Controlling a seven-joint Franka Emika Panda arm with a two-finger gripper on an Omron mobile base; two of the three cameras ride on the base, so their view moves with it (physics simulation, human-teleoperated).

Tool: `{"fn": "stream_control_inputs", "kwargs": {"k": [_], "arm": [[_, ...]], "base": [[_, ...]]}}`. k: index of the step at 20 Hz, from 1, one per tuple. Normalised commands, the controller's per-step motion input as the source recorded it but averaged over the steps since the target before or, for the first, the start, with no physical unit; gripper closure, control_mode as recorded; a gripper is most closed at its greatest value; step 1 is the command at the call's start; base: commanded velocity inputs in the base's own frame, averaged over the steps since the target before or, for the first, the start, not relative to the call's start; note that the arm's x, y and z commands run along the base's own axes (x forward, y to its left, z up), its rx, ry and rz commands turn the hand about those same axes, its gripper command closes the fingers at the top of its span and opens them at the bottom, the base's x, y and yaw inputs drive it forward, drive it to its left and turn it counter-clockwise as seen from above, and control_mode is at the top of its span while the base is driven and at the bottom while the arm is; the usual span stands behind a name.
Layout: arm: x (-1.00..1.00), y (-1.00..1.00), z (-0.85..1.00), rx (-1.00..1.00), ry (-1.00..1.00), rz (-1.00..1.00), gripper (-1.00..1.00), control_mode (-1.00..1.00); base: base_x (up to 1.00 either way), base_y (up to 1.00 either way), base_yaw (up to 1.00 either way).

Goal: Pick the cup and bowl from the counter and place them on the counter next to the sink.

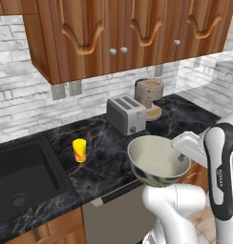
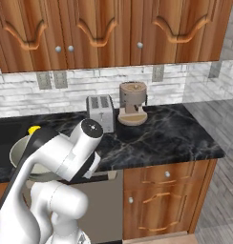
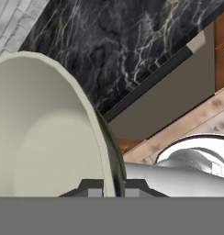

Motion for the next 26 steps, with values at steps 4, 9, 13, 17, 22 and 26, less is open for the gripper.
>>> {"fn": "stream_control_inputs", "kwargs": {"k": [4, 9, 13, 17, 22, 26], "arm": [[0.33, 0.30, -0.14, 0.00, 0.00, -0.06, 1.00, -1.00], [0.30, 0.28, -0.06, 0.00, 0.04, -0.07, 1.00, -1.00], [0.39, 0.15, -0.20, 0.00, 0.00, -0.06, 1.00, -1.00], [0.35, 0.00, -0.27, 0.02, -0.02, -0.01, 1.00, -1.00], [0.32, 0.11, -0.14, -0.01, -0.05, 0.00, 1.00, -1.00], [0.29, 0.33, -0.15, 0.00, 0.00, 0.00, 1.00, -1.00]], "base": [[0.00, 0.00, 0.00], [0.00, 0.00, 0.00], [0.00, 0.00, 0.00], [0.00, 0.00, 0.00], [0.00, 0.00, 0.00], [0.00, 0.00, 0.00]]}}
